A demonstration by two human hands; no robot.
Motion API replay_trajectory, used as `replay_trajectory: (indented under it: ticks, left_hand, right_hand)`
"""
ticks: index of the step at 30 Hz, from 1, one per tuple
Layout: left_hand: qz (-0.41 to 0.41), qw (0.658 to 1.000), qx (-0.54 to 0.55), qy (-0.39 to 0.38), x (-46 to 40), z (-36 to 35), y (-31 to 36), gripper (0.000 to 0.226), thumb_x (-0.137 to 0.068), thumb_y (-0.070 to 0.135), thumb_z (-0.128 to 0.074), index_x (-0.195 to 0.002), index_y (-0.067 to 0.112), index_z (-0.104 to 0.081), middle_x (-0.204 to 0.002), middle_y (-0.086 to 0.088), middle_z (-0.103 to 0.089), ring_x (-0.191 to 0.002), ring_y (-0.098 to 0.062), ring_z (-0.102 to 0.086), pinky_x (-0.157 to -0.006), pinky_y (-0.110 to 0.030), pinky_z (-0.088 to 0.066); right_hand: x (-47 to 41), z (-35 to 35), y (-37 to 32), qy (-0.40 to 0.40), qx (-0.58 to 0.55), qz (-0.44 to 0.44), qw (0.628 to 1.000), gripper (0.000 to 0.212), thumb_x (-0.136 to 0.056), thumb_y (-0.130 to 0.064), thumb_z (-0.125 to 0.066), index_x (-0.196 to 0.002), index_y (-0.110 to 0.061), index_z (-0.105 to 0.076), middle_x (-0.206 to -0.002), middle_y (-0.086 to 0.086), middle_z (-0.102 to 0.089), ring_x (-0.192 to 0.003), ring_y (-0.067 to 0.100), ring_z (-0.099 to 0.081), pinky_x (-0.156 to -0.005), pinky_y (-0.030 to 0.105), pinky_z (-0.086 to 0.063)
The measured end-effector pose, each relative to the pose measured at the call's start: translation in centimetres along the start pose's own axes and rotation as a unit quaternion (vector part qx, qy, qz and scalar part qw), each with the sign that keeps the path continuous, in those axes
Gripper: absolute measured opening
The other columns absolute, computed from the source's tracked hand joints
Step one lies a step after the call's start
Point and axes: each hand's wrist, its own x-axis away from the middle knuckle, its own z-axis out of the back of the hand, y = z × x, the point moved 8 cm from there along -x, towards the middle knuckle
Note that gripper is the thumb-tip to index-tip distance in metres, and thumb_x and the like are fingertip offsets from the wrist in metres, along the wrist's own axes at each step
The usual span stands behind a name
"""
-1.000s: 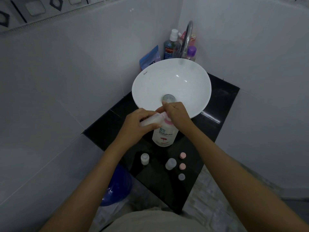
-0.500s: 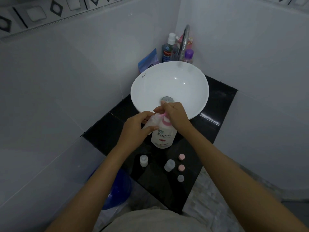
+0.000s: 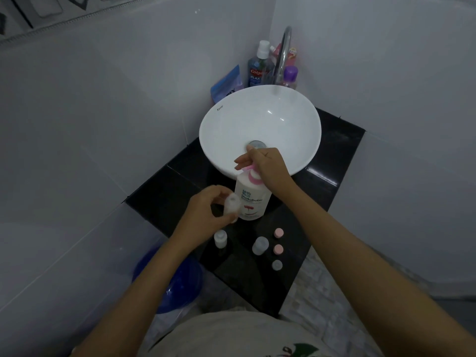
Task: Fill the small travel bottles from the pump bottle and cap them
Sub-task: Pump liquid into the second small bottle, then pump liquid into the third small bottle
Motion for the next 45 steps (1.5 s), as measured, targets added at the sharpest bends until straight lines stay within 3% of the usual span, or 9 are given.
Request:
replay_trajectory:
  ticks: [5, 9, 14, 17, 22, 31, 36, 40, 45]
  left_hand:
    - [0.025, 0.992, -0.06, -0.105, 1.5, -5.2, -2.5, 0.049, -0.069, 0.028, -0.079, -0.112, 0.033, -0.055, -0.099, 0.024, -0.055, -0.094, 0.015, -0.053, -0.077, -0.006, -0.041]
    - [-0.003, 0.98, -0.152, -0.128, 1.5, -7.2, -3.9, 0.032, -0.069, 0.028, -0.077, -0.097, 0.027, -0.062, -0.091, 0.015, -0.064, -0.086, -0.002, -0.057, -0.099, -0.023, -0.037]
    - [-0.001, 0.969, -0.184, -0.165, 1.3, -8.6, -4.6, 0.014, -0.074, 0.013, -0.069, -0.086, 0.014, -0.062, -0.087, 0.0, -0.066, -0.083, -0.014, -0.057, -0.084, -0.031, -0.047]
    - [-0.003, 0.96, -0.213, -0.181, 1.2, -9.3, -4.9, 0.009, -0.079, 0.012, -0.063, -0.088, 0.01, -0.059, -0.087, -0.004, -0.065, -0.086, -0.017, -0.058, -0.109, -0.025, -0.025]
    - [-0.026, 0.942, -0.282, -0.182, 1.0, -9.6, -4.6, 0.01, -0.084, 0.02, -0.06, -0.091, 0.015, -0.056, -0.089, -0.002, -0.065, -0.089, -0.016, -0.059, -0.116, -0.025, -0.009]
    - [-0.076, 0.91, -0.362, -0.186, 0.8, -10.1, -2.8, 0.066, -0.068, 0.05, -0.073, -0.125, 0.025, -0.051, -0.128, 0.006, -0.058, -0.124, -0.012, -0.046, -0.116, -0.041, 0.002]
    - [-0.079, 0.894, -0.377, -0.229, 0.6, -12.4, -1.5, 0.062, -0.074, 0.048, -0.07, -0.127, 0.023, -0.05, -0.127, 0.001, -0.057, -0.129, -0.017, -0.04, -0.117, -0.046, -0.003]
    - [-0.089, 0.882, -0.4, -0.233, 0.3, -13.2, -1.7, 0.033, -0.082, 0.04, -0.063, -0.11, 0.024, -0.058, -0.114, 0.003, -0.063, -0.123, -0.017, -0.044, -0.116, -0.043, -0.008]
    - [-0.072, 0.941, -0.276, -0.183, 0.0, -11.6, -0.7, 0.025, -0.077, 0.038, -0.067, -0.097, 0.024, -0.061, -0.098, 0.006, -0.066, -0.101, -0.012, -0.056, -0.108, -0.033, -0.027]
  right_hand:
    - [-0.2, -0.1, 0.0, 0.006, 0.0, -0.002, 1.0, 0.04, -0.098, -0.02, -0.043, -0.08, 0.0, -0.072, -0.082, 0.017, -0.072, -0.077, 0.027, -0.068, -0.094, 0.048, -0.049]
    - [-0.2, 0.0, 0.1, 0.007, 0.001, -0.004, 1.0, 0.04, -0.098, -0.021, -0.043, -0.077, -0.003, -0.072, -0.081, 0.02, -0.072, -0.074, 0.023, -0.068, -0.094, 0.046, -0.05]
    - [0.0, 0.0, -0.2, 0.003, 0.005, -0.001, 1.0, 0.04, -0.098, -0.022, -0.043, -0.078, -0.002, -0.072, -0.077, 0.015, -0.071, -0.065, 0.012, -0.067, -0.09, 0.04, -0.051]
    - [0.2, 0.0, -0.4, 0.002, 0.002, 0.0, 1.0, 0.04, -0.098, -0.021, -0.043, -0.082, 0.002, -0.071, -0.081, 0.018, -0.071, -0.068, 0.017, -0.067, -0.089, 0.041, -0.051]
    - [0.3, 0.0, -0.6, 0.002, 0.006, -0.001, 1.0, 0.041, -0.098, -0.021, -0.042, -0.086, 0.005, -0.071, -0.083, 0.022, -0.071, -0.068, 0.017, -0.066, -0.09, 0.042, -0.051]
    - [0.5, 0.0, -0.8, 0.0, 0.008, 0.001, 1.0, 0.041, -0.099, -0.021, -0.042, -0.088, 0.006, -0.071, -0.077, 0.01, -0.069, -0.063, 0.01, -0.065, -0.087, 0.038, -0.051]
    - [0.4, 0.1, -0.7, 0.001, 0.016, 0.003, 1.0, 0.041, -0.099, -0.021, -0.042, -0.086, 0.004, -0.071, -0.078, 0.014, -0.07, -0.066, 0.013, -0.066, -0.089, 0.04, -0.051]
    - [0.3, 0.2, -0.4, 0.001, 0.021, 0.003, 1.0, 0.04, -0.098, -0.023, -0.043, -0.083, 0.0, -0.072, -0.077, 0.014, -0.071, -0.066, 0.012, -0.066, -0.091, 0.041, -0.051]
    - [0.2, 0.1, -0.4, -0.001, 0.017, 0.006, 1.0, 0.04, -0.098, -0.023, -0.042, -0.081, -0.003, -0.072, -0.078, 0.017, -0.071, -0.068, 0.013, -0.067, -0.091, 0.042, -0.052]
